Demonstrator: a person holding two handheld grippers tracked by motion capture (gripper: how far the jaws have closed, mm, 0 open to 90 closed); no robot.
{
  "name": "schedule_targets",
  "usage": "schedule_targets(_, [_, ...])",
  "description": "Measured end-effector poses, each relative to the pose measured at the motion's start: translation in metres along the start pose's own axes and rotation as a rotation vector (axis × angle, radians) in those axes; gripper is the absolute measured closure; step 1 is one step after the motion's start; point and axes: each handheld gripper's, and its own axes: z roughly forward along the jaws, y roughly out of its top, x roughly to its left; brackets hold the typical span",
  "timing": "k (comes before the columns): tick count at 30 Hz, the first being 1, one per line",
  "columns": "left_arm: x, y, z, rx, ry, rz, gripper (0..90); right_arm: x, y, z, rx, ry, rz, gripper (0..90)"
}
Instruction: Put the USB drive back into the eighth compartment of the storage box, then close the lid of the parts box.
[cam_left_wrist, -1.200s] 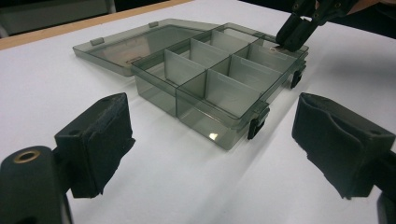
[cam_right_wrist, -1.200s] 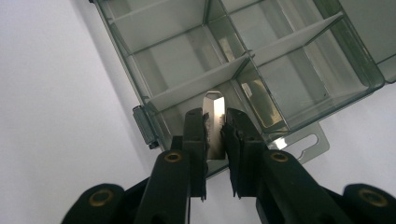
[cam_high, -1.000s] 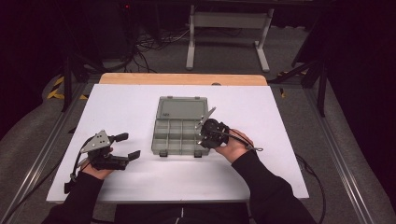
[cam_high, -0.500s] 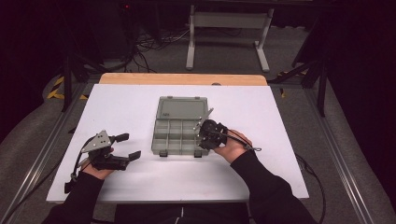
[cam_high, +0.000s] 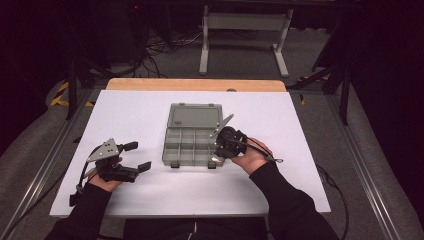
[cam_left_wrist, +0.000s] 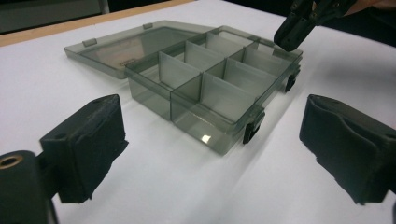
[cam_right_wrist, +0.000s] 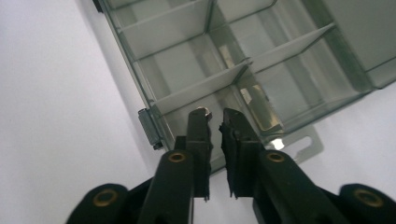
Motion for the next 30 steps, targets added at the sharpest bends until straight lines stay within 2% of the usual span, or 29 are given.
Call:
schedule_targets(3, [0.001, 0.006, -0.001, 0.0, -0.021, -0.004, 4.6, -0.004, -0.004, -0.011, -0.051, -0.013, 0.016, 87.7])
schedule_targets(7, [0.004, 0.012, -0.001, 0.018, -0.007, -0.019, 3.4, -0.009, -0.01, -0.024, -0.104, -0.028, 0.043, 90.0])
schedule_targets(10, [0.008, 0.015, 0.001, 0.039, 0.004, -0.035, 2.2, -0.011, -0.015, -0.03, -0.122, -0.039, 0.058, 90.0])
schedule_targets(15, [0.011, 0.021, 0.004, 0.068, 0.025, -0.024, 2.7, -0.015, -0.021, -0.036, -0.15, -0.048, 0.075, 90.0])
schedule_targets(18, [0.01, 0.026, 0.006, 0.095, 0.021, -0.007, 3.1, -0.02, -0.024, -0.038, -0.168, -0.049, 0.088, 90.0])
schedule_targets(20, [0.011, 0.03, 0.007, 0.11, 0.02, 0.034, 10.9, -0.023, -0.024, -0.038, -0.17, -0.043, 0.092, 90.0])
schedule_targets(23, [0.015, 0.037, 0.01, 0.146, 0.014, 0.033, 21.4, -0.027, -0.024, -0.037, -0.158, -0.05, 0.085, 90.0])
schedule_targets(28, [0.027, 0.049, 0.017, 0.199, 0.031, -0.003, 36.8, -0.037, -0.022, -0.035, -0.155, -0.052, 0.089, 90.0])
schedule_targets(30, [0.031, 0.053, 0.019, 0.216, 0.035, 0.002, 42.8, -0.042, -0.021, -0.034, -0.152, -0.055, 0.098, 90.0])
